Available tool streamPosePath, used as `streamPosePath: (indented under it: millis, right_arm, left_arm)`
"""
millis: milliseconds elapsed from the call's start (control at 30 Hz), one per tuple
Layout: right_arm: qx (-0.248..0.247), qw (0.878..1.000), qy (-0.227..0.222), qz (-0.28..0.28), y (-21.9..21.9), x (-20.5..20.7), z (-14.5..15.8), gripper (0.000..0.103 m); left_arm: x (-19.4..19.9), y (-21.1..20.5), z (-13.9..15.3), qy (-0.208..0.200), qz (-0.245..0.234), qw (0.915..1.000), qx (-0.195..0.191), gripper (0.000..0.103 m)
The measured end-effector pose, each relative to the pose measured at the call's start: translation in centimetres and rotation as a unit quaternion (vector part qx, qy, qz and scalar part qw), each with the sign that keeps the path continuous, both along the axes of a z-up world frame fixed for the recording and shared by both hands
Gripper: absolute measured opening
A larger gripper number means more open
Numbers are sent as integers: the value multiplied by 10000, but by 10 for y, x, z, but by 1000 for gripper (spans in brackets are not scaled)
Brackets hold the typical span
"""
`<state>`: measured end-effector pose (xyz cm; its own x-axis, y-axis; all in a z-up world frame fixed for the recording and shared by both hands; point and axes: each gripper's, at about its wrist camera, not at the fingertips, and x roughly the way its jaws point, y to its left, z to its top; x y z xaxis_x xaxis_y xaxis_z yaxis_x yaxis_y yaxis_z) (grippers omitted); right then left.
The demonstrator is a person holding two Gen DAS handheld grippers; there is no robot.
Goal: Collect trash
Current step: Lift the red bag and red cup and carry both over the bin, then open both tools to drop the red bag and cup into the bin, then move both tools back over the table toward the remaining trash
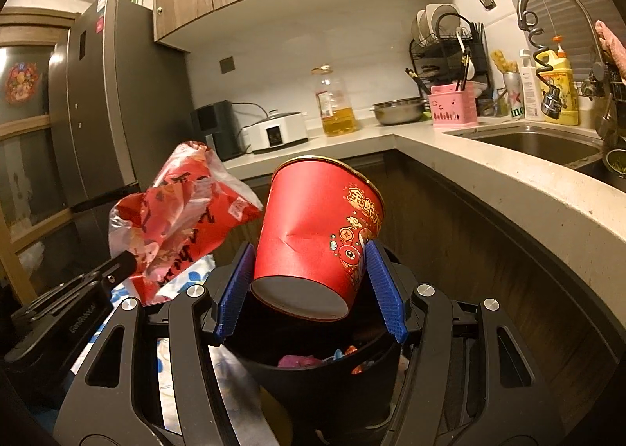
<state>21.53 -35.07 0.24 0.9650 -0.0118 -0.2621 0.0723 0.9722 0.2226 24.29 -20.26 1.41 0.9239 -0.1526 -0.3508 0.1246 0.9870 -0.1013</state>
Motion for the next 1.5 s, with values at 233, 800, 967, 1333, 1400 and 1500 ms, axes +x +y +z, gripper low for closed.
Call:
streamPosePath:
  millis: [233, 800, 967, 1333, 1400, 1500]
  right_arm:
    - [1, 10000, 4, -24, -4, 11, -3, 58]
    - [-65, 9998, 140, 90, -2, 36, -14, 59]
    - [-65, 9997, 218, 105, -2, 43, -18, 60]
    - [33, 9992, 378, 109, -2, 44, -27, 68]
    - [35, 9992, 384, 114, -1, 40, -28, 69]
    - [36, 9991, 404, 126, 2, 33, -31, 70]
  left_arm:
    - [19, -8, -9, 90, -123, 9998, -142, 4]
    - [48, -28, -37, 446, -536, 9976, -42, 14]
    - [48, -19, -40, 500, -502, 9973, -180, 46]
    - [35, 26, -44, 583, 334, 9972, -328, 81]
    - [30, 31, -45, 566, 454, 9971, -238, 85]
    - [20, 37, -48, 569, 599, 9965, -117, 87]
